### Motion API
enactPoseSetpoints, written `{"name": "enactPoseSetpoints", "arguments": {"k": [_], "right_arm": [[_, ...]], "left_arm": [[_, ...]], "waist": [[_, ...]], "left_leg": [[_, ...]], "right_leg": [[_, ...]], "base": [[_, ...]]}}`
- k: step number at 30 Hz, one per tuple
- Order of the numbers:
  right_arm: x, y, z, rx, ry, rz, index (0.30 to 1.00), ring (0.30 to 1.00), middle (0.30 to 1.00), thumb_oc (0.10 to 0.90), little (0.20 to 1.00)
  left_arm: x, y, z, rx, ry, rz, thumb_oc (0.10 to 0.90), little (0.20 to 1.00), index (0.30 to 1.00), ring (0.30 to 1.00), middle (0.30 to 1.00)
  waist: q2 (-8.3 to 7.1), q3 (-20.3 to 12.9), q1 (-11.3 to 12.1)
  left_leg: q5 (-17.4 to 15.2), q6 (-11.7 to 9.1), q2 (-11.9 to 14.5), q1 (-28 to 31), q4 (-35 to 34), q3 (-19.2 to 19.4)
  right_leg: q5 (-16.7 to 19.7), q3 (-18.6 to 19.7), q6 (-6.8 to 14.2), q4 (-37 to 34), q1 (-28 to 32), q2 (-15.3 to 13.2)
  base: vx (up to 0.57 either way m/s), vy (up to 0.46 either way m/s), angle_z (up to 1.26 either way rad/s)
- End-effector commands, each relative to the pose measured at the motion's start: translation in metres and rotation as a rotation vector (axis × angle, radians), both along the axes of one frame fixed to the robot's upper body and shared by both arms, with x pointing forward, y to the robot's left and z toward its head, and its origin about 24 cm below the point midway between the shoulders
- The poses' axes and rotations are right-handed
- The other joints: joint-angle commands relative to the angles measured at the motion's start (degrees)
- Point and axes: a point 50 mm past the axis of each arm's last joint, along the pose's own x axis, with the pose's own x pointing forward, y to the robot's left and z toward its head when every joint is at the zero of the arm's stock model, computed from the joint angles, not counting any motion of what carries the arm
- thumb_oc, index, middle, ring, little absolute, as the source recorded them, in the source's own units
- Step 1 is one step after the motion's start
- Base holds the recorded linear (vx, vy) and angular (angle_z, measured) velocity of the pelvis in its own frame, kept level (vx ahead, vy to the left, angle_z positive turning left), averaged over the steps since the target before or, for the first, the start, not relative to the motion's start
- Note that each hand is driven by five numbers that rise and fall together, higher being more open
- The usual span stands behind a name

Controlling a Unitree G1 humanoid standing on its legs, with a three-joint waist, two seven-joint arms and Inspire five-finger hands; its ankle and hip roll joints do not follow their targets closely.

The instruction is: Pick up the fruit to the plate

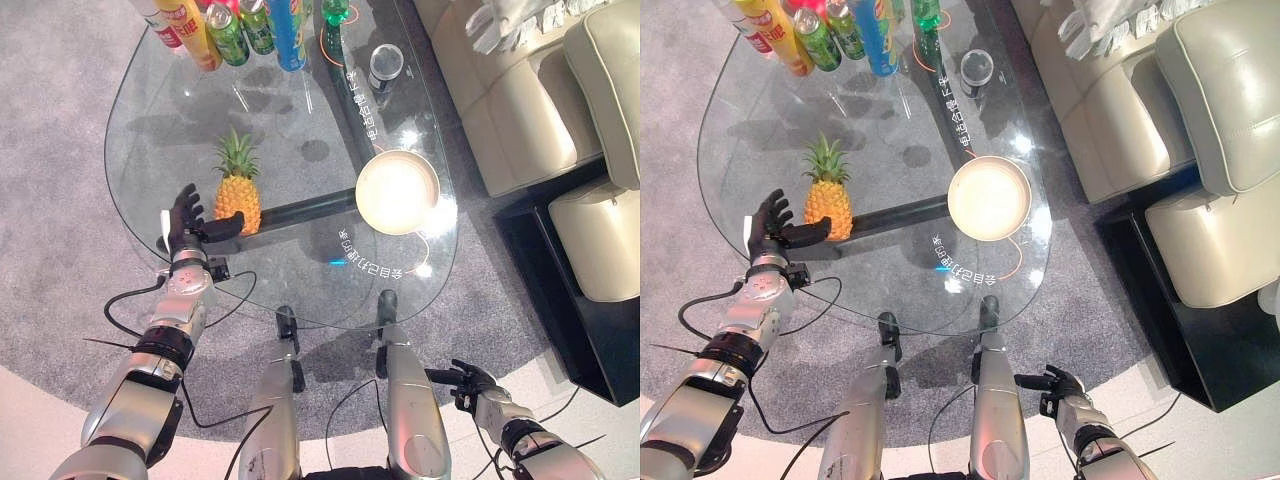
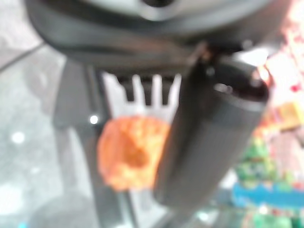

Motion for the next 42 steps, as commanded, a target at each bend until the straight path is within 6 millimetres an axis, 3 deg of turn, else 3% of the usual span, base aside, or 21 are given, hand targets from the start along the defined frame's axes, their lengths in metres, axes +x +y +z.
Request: {"name": "enactPoseSetpoints", "arguments": {"k": [1, 26, 35, 42], "right_arm": [[-0.012, -0.014, -0.001, -0.064, 0.030, -0.016, 0.900, 0.900, 0.900, 0.800, 0.900], [0.004, -0.009, 0.009, -0.094, -0.027, 0.011, 0.900, 0.900, 0.900, 0.800, 0.900], [0.009, -0.002, 0.011, -0.094, -0.043, 0.026, 0.900, 0.900, 0.900, 0.800, 0.900], [0.012, 0.000, 0.013, -0.099, -0.044, 0.028, 0.900, 0.900, 0.900, 0.800, 0.900]], "left_arm": [[0.009, 0.016, 0.042, 0.001, -0.132, 0.032, 0.800, 0.900, 0.900, 0.900, 0.900], [0.015, 0.020, 0.042, -0.055, -0.109, 0.065, 0.800, 0.900, 0.900, 0.900, 0.900], [0.020, 0.005, 0.035, -0.221, -0.088, -0.027, 0.800, 0.900, 0.900, 0.900, 0.900], [0.023, -0.008, 0.041, -0.187, -0.090, -0.073, 0.800, 0.900, 0.900, 0.900, 0.900]], "waist": [[-1.02, -0.3, -0.4], [-1.01, -0.3, -1.9], [-0.96, -0.3, -2.0], [-0.93, -0.3, -1.9]], "left_leg": [[-6.1, 2.4, -5.5, -5.1, 8.6, 4.4], [-5.3, 2.1, -5.6, -11.0, 8.7, 4.9], [-5.1, 2.1, -6.0, -12.3, 8.7, 4.3], [-5.0, 2.0, -6.1, -13.0, 8.8, 4.0]], "right_leg": [[-3.1, -2.3, -2.5, 2.9, -2.0, 5.6], [-2.1, -1.2, -2.4, 3.6, -8.6, 6.0], [-2.0, -1.0, -2.4, 3.6, -9.7, 6.1], [-1.9, -1.1, -2.3, 3.8, -10.3, 6.3]], "base": [[0.01, 0.031, -0.01], [0.00, 0.011, -0.01], [0.00, 0.000, 0.00], [0.00, 0.000, 0.00]]}}
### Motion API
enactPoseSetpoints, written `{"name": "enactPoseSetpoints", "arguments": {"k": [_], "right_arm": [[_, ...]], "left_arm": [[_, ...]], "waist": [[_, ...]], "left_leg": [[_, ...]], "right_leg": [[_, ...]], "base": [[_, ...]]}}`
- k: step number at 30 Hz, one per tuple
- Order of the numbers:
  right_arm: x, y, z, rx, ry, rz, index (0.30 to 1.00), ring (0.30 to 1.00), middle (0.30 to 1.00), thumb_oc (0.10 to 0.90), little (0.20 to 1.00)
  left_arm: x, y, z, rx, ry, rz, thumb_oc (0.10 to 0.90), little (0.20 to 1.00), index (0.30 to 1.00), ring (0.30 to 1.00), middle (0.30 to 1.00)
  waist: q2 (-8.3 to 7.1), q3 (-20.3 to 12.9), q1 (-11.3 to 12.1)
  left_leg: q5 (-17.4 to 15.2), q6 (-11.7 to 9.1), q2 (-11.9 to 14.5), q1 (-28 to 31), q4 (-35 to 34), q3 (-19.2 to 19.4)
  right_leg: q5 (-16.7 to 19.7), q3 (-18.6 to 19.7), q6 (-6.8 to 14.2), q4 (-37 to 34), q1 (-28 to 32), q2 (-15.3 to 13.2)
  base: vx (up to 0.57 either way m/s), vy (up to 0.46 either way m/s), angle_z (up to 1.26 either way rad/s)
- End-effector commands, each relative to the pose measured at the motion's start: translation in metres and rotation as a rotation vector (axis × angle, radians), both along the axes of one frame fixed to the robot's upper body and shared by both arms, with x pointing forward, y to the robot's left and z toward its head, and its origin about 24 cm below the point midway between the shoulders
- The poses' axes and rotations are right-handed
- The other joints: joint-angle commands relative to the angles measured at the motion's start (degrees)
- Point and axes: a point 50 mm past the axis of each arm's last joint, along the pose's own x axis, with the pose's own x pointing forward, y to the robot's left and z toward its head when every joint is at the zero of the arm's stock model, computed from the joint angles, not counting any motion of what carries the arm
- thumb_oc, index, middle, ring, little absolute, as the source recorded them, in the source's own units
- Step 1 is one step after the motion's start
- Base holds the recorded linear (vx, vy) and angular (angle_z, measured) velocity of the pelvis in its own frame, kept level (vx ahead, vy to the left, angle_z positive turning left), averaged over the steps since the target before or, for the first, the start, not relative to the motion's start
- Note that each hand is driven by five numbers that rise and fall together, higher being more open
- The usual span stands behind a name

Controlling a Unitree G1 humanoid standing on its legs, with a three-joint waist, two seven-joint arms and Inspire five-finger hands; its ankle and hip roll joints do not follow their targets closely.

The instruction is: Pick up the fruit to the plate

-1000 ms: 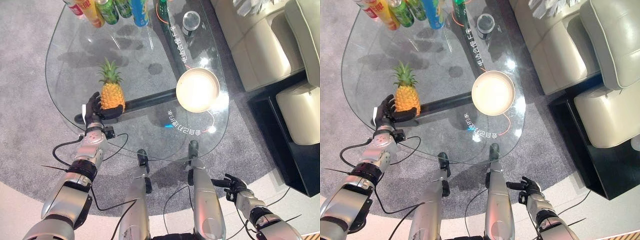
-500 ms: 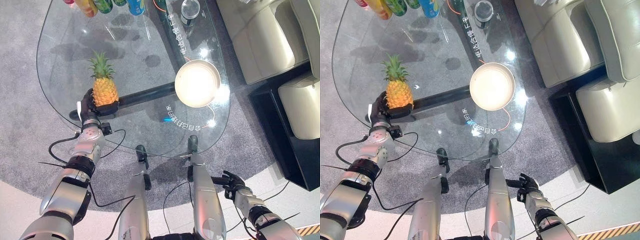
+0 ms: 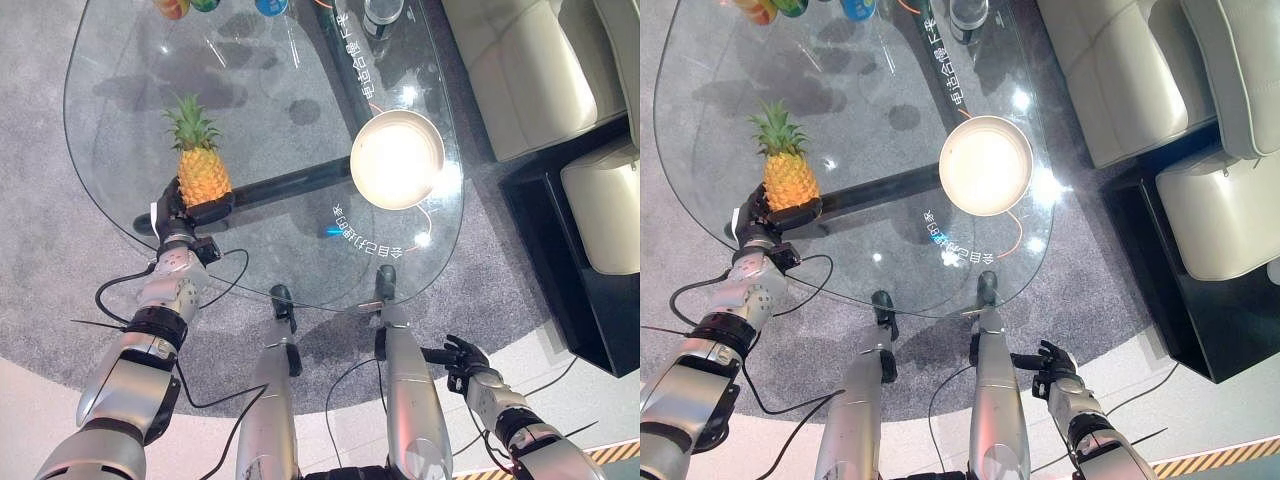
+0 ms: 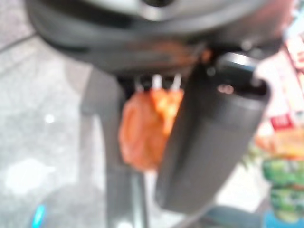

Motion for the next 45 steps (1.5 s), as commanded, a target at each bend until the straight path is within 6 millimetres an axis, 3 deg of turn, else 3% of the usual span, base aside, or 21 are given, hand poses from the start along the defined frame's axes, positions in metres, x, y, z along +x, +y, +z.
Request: {"name": "enactPoseSetpoints", "arguments": {"k": [1, 2, 3, 4, 5, 16, 29, 38, 45], "right_arm": [[-0.012, -0.011, -0.005, -0.061, 0.060, -0.006, 0.900, 0.900, 0.900, 0.800, 0.900], [-0.013, -0.012, -0.005, -0.062, 0.060, -0.008, 0.900, 0.900, 0.900, 0.800, 0.900], [-0.013, -0.012, -0.005, -0.062, 0.060, -0.009, 0.900, 0.900, 0.900, 0.800, 0.900], [-0.014, -0.012, -0.005, -0.062, 0.062, -0.009, 0.900, 0.900, 0.900, 0.800, 0.900], [-0.015, -0.012, -0.006, -0.062, 0.062, -0.009, 0.900, 0.900, 0.900, 0.800, 0.900], [-0.014, -0.009, -0.006, -0.053, 0.058, 0.001, 0.900, 0.900, 0.900, 0.800, 0.900], [-0.021, -0.014, -0.009, -0.055, 0.053, -0.037, 0.900, 0.900, 0.900, 0.800, 0.900], [-0.029, -0.029, -0.009, -0.151, 0.075, -0.198, 0.900, 0.900, 0.900, 0.800, 0.900], [-0.039, -0.051, 0.000, -0.153, -0.024, -0.555, 0.900, 0.900, 0.900, 0.800, 0.900]], "left_arm": [[0.010, -0.023, 0.020, 0.011, -0.071, -0.119, 0.800, 0.900, 0.900, 0.900, 0.900], [0.011, -0.024, 0.022, 0.013, -0.071, -0.123, 0.602, 0.702, 0.731, 0.731, 0.731], [0.012, -0.025, 0.023, 0.012, -0.072, -0.126, 0.493, 0.593, 0.636, 0.636, 0.636], [0.012, -0.026, 0.024, 0.011, -0.071, -0.128, 0.196, 0.296, 0.382, 0.382, 0.382], [0.013, -0.027, 0.025, 0.011, -0.071, -0.128, 0.100, 0.200, 0.300, 0.300, 0.300], [0.014, -0.030, 0.025, 0.023, -0.049, -0.147, 0.100, 0.200, 0.300, 0.300, 0.300], [0.009, -0.015, 0.018, 0.004, -0.050, -0.112, 0.100, 0.200, 0.300, 0.300, 0.300], [0.003, -0.006, 0.019, 0.020, -0.084, -0.081, 0.100, 0.200, 0.300, 0.300, 0.300], [-0.009, -0.006, 0.010, 0.023, -0.127, -0.072, 0.100, 0.200, 0.300, 0.300, 0.300]], "waist": [[-0.73, -0.3, -0.7], [-0.74, -0.3, -0.7], [-0.75, -0.3, -0.8], [-0.80, -0.3, -0.8], [-0.81, -0.3, -0.9], [-0.82, -0.3, -1.0], [-0.66, -0.3, -0.3], [-0.41, -0.3, 0.3], [0.08, -0.3, 0.9]], "left_leg": [[-4.9, 1.9, -5.9, -3.9, 5.9, 3.6], [-4.8, 1.9, -5.9, -3.9, 5.8, 3.7], [-4.8, 1.9, -5.9, -3.9, 5.9, 3.7], [-4.9, 1.9, -5.9, -3.9, 5.9, 3.8], [-4.9, 2.0, -5.9, -3.9, 6.0, 3.8], [-4.9, 1.9, -6.0, -3.9, 6.0, 3.8], [-5.3, 2.0, -5.9, -1.6, 5.7, 3.5], [-5.6, 1.9, -5.7, 1.8, 4.9, 3.4], [-6.2, 2.1, -6.0, 5.4, 4.5, 3.0]], "right_leg": [[-3.1, -2.6, -1.7, 1.6, -1.0, 6.3], [-3.1, -2.7, -1.7, 1.6, -1.0, 6.2], [-3.1, -2.7, -1.7, 1.6, -1.0, 6.2], [-3.1, -2.7, -1.7, 1.6, -1.0, 6.2], [-3.1, -2.7, -1.7, 1.7, -1.1, 6.2], [-3.1, -2.6, -1.5, 1.7, -0.9, 6.1], [-3.8, -3.0, -1.5, 1.7, 1.4, 6.1], [-4.4, -3.3, -1.4, 1.2, 5.0, 6.0], [-5.1, -3.4, -1.4, 0.5, 9.0, 6.0]], "base": [[0.00, 0.000, 0.00], [0.00, 0.000, 0.00], [0.00, 0.000, 0.00], [0.00, 0.000, 0.00], [0.00, 0.000, 0.00], [0.00, 0.000, 0.00], [0.00, 0.000, 0.00], [0.00, 0.000, 0.00], [0.00, 0.000, 0.00]]}}
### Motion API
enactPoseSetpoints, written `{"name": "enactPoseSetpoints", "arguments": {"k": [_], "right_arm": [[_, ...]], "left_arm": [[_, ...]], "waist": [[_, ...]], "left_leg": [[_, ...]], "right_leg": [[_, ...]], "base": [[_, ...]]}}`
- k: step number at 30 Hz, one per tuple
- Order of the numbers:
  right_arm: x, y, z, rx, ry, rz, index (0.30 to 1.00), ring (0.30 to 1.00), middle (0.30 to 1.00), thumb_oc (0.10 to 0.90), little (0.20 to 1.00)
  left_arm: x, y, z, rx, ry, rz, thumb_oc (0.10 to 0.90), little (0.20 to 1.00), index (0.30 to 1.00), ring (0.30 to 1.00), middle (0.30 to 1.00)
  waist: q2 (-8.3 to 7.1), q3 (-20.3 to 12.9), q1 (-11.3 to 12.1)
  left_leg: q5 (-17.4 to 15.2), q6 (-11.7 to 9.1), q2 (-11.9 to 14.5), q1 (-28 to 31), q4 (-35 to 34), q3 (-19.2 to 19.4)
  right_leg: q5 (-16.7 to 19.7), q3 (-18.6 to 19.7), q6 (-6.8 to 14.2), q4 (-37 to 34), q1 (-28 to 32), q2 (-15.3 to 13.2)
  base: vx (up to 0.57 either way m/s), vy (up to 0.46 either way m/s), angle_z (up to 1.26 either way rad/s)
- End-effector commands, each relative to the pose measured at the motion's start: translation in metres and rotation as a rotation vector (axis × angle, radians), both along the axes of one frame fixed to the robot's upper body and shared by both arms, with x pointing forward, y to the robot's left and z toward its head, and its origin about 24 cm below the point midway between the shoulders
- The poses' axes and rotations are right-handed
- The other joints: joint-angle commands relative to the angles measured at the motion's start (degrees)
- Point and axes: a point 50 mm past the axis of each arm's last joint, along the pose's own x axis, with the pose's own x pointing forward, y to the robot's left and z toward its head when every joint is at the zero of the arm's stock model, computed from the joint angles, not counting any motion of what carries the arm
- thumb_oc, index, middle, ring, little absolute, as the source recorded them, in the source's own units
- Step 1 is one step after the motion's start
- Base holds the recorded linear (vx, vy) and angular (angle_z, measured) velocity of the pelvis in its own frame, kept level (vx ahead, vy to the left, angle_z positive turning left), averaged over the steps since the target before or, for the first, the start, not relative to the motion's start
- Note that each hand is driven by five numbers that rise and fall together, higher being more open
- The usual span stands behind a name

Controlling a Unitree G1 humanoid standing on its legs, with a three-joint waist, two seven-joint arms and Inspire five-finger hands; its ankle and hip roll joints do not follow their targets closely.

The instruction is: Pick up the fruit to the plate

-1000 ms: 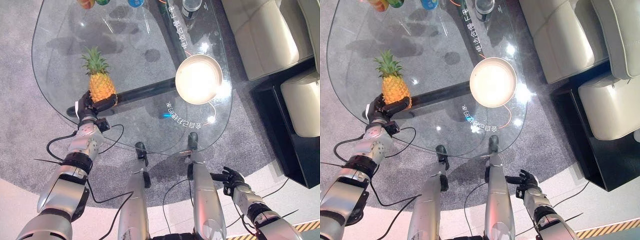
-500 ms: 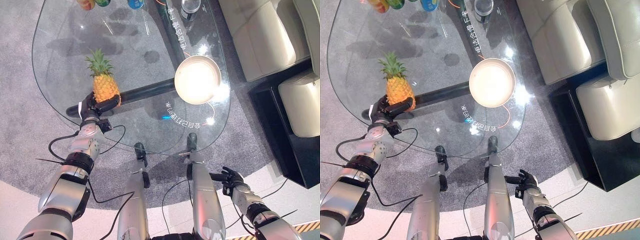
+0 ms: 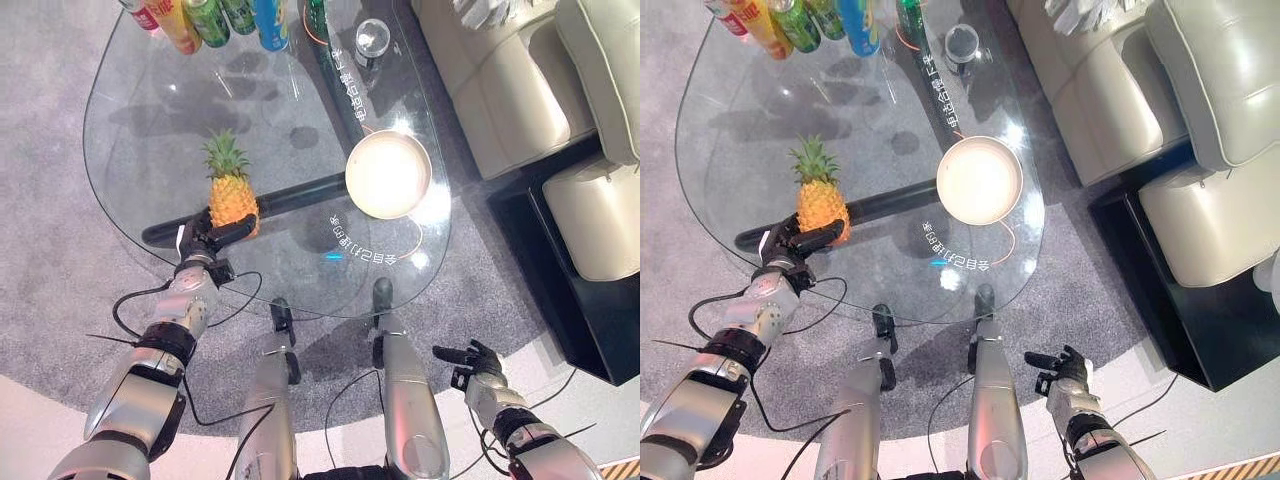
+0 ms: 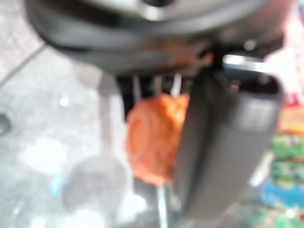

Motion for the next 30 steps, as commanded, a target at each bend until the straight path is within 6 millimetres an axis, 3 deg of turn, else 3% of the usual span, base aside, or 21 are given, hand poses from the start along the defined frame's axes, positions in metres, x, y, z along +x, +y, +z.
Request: {"name": "enactPoseSetpoints", "arguments": {"k": [1, 6, 14, 16, 17, 24, 30], "right_arm": [[-0.031, -0.035, -0.002, -0.098, 0.017, -0.206, 0.900, 0.900, 0.900, 0.800, 0.900], [-0.027, -0.036, 0.011, -0.170, -0.070, -0.282, 0.900, 0.900, 0.900, 0.800, 0.900], [0.002, -0.016, 0.049, -0.169, -0.357, -0.251, 0.900, 0.900, 0.900, 0.800, 0.900], [0.015, 0.005, 0.082, -0.144, -0.571, -0.185, 0.900, 0.900, 0.900, 0.800, 0.900], [0.016, 0.005, 0.083, -0.142, -0.578, -0.183, 0.900, 0.900, 0.900, 0.800, 0.900], [0.021, 0.024, 0.139, -0.113, -0.909, -0.098, 0.900, 0.900, 0.900, 0.800, 0.900], [0.020, 0.047, 0.193, -0.073, -1.214, 0.126, 0.900, 0.900, 0.900, 0.800, 0.900]], "left_arm": [[0.005, 0.009, 0.048, 0.035, -0.243, 0.041, 0.100, 0.200, 0.300, 0.300, 0.300], [-0.004, 0.008, 0.041, 0.020, -0.258, 0.032, 0.100, 0.200, 0.300, 0.300, 0.300], [-0.021, -0.001, 0.034, 0.013, -0.300, -0.023, 0.100, 0.200, 0.300, 0.300, 0.300], [-0.036, -0.014, 0.033, 0.041, -0.333, -0.063, 0.100, 0.200, 0.300, 0.300, 0.300], [-0.036, -0.014, 0.034, 0.041, -0.336, -0.063, 0.100, 0.200, 0.300, 0.300, 0.300], [-0.058, -0.026, 0.038, 0.105, -0.421, -0.136, 0.100, 0.200, 0.300, 0.300, 0.300], [-0.076, -0.035, 0.054, 0.157, -0.522, -0.233, 0.100, 0.200, 0.300, 0.300, 0.300]], "waist": [[0.71, -0.3, 0.8], [1.03, -0.3, 1.2], [1.09, -0.3, 2.1], [0.87, -0.3, 2.7], [0.84, -0.3, 2.7], [0.69, -0.3, 3.2], [0.86, -0.3, 3.4]], "left_leg": [[-6.2, 2.0, -6.1, -0.1, 4.1, 3.0], [-6.3, 2.0, -6.4, 2.2, 3.5, 2.5], [-6.4, 2.1, -7.0, 5.3, 2.8, 1.3], [-6.2, 2.0, -7.2, 6.9, 2.3, 0.6], [-5.9, 2.0, -7.2, 6.8, 2.1, 0.6], [-5.8, 2.2, -7.5, 10.0, 1.0, -0.1], [-6.1, 2.1, -7.1, 11.4, 1.6, 0.0]], "right_leg": [[-5.6, -3.5, -1.3, 1.2, 2.9, 5.9], [-5.7, -3.8, -1.4, 0.3, 5.6, 5.7], [-6.1, -4.8, -1.9, -0.8, 9.5, 5.7], [-6.3, -5.6, -2.2, -1.3, 11.7, 5.8], [-6.0, -5.6, -2.2, -1.5, 11.6, 5.8], [-6.7, -6.5, -2.6, -2.3, 15.2, 6.3], [-7.5, -6.9, -3.2, -2.2, 17.1, 6.6]], "base": [[0.00, 0.000, 0.00], [0.00, 0.000, 0.00], [-0.01, -0.006, 0.00], [-0.02, -0.053, 0.01], [-0.02, -0.038, 0.02], [0.00, -0.017, 0.01], [0.00, 0.000, 0.00]]}}
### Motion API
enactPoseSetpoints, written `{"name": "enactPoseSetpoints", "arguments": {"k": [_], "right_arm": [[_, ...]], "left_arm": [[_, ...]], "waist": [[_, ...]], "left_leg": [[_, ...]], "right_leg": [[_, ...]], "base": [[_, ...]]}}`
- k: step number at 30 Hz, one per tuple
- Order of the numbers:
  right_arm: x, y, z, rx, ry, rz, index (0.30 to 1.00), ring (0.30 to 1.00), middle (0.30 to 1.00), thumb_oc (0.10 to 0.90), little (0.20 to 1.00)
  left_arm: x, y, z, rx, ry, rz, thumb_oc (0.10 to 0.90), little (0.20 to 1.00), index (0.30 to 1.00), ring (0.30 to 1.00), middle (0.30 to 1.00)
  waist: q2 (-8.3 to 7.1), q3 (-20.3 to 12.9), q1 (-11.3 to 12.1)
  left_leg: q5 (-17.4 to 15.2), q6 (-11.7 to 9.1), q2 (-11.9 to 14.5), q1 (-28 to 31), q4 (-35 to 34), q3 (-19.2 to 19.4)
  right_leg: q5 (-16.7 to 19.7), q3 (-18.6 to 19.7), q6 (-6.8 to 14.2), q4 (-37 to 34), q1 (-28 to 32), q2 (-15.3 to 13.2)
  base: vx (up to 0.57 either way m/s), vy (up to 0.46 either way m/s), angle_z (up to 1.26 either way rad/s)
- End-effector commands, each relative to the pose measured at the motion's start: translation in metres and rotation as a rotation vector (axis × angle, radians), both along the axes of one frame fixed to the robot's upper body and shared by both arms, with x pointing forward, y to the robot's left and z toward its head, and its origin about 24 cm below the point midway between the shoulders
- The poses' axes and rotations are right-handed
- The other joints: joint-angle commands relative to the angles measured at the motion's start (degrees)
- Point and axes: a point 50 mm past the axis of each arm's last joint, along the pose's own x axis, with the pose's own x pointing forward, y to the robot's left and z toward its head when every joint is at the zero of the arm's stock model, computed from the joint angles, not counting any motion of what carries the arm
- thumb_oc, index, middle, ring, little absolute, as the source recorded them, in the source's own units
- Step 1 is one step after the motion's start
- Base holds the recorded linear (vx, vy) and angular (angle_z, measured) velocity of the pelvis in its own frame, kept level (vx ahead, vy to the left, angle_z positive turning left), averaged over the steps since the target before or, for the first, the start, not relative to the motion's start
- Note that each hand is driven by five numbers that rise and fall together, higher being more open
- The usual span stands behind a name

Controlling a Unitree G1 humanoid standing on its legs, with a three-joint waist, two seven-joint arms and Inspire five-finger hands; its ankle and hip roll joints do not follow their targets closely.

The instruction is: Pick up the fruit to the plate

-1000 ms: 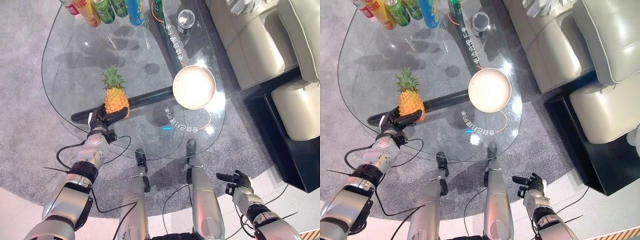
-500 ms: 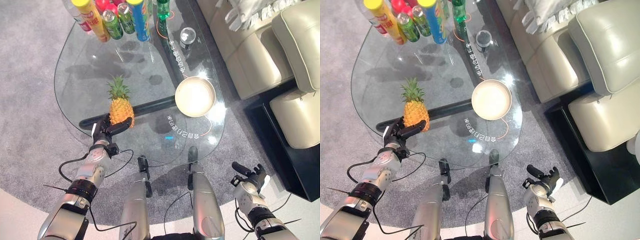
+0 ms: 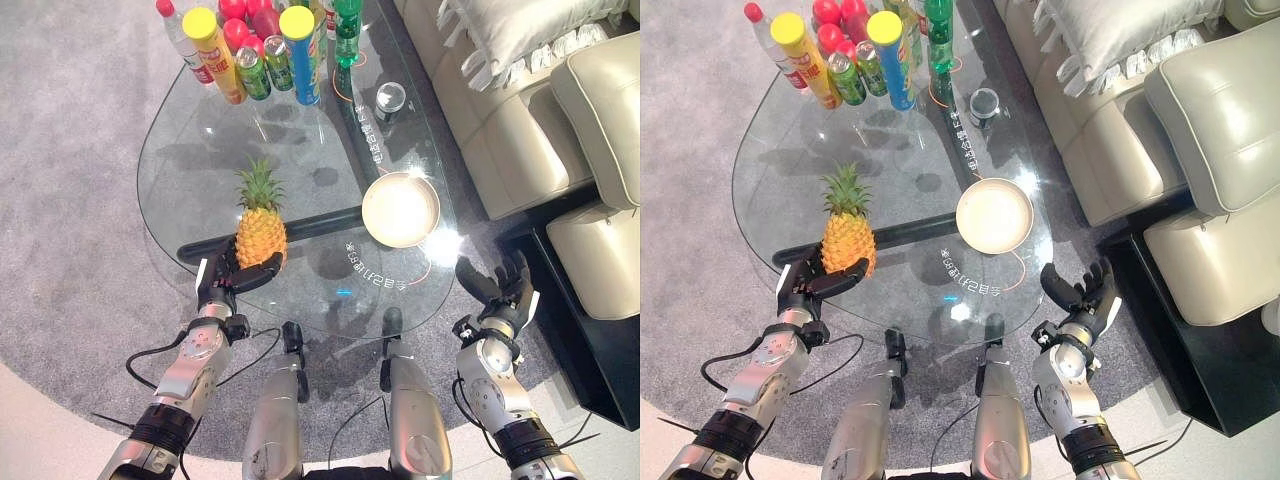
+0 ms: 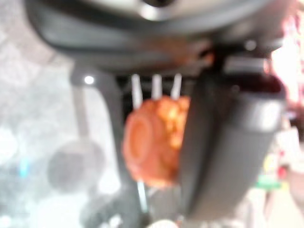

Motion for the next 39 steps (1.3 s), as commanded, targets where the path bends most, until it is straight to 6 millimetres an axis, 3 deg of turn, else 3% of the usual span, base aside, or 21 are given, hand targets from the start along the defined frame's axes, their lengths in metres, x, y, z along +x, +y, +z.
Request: {"name": "enactPoseSetpoints", "arguments": {"k": [1, 9, 14, 25, 32, 39], "right_arm": [[-0.003, 0.005, 0.062, -0.108, -0.360, 0.118, 0.900, 0.900, 0.900, 0.800, 0.900], [0.004, 0.042, 0.103, -0.139, -0.547, 0.414, 0.900, 0.900, 0.900, 0.800, 0.900], [0.011, 0.069, 0.112, -0.091, -0.561, 0.603, 0.900, 0.900, 0.900, 0.800, 0.900], [0.018, 0.095, 0.102, 0.067, -0.498, 0.800, 0.900, 0.900, 0.900, 0.800, 0.900], [0.020, 0.106, 0.081, 0.262, -0.401, 1.050, 0.900, 0.900, 0.900, 0.800, 0.900], [0.018, 0.114, 0.074, 0.333, -0.399, 1.164, 0.900, 0.900, 0.900, 0.800, 0.900]], "left_arm": [[0.004, -0.001, 0.083, 0.012, -0.426, -0.076, 0.100, 0.200, 0.300, 0.300, 0.300], [-0.002, -0.030, 0.099, -0.007, -0.514, -0.249, 0.100, 0.200, 0.300, 0.300, 0.300], [-0.007, -0.051, 0.111, -0.001, -0.566, -0.394, 0.100, 0.200, 0.300, 0.300, 0.300], [-0.020, -0.077, 0.118, 0.002, -0.588, -0.609, 0.100, 0.200, 0.300, 0.300, 0.300], [-0.022, -0.076, 0.124, 0.069, -0.613, -0.677, 0.100, 0.200, 0.300, 0.300, 0.300], [-0.023, -0.076, 0.123, 0.092, -0.603, -0.716, 0.100, 0.200, 0.300, 0.300, 0.300]], "waist": [[-0.43, -0.8, 0.1], [-0.17, -0.8, 0.9], [-0.07, -0.8, 1.5], [-0.09, -0.8, 2.5], [-0.34, -0.8, 3.0], [-0.33, -0.8, 3.4]], "left_leg": [[-6.3, 2.2, -6.9, -1.1, 6.8, 0.1], [-6.8, 2.1, -6.9, -2.5, 8.6, 0.2], [-7.0, 2.1, -6.8, -3.8, 9.8, 0.6], [-7.1, 2.3, -7.3, -5.0, 10.5, 0.8], [-6.9, 2.3, -7.3, -5.7, 10.5, 1.0], [-6.7, 2.3, -7.4, -6.2, 10.3, 0.9]], "right_leg": [[-6.9, -5.9, -3.6, 1.5, 5.2, 6.7], [-7.4, -6.6, -3.9, 2.7, 4.3, 6.4], [-7.4, -6.8, -4.0, 3.7, 2.9, 6.3], [-6.8, -7.3, -3.6, 4.2, 1.5, 5.8], [-6.5, -7.8, -3.3, 4.2, 0.7, 5.5], [-6.2, -8.0, -2.8, 4.6, -0.2, 5.2]], "base": [[0.00, 0.000, 0.00], [-0.01, -0.016, 0.00], [-0.01, -0.025, 0.04], [0.00, -0.008, 0.04], [0.00, -0.003, 0.02], [0.00, -0.005, 0.06]]}}
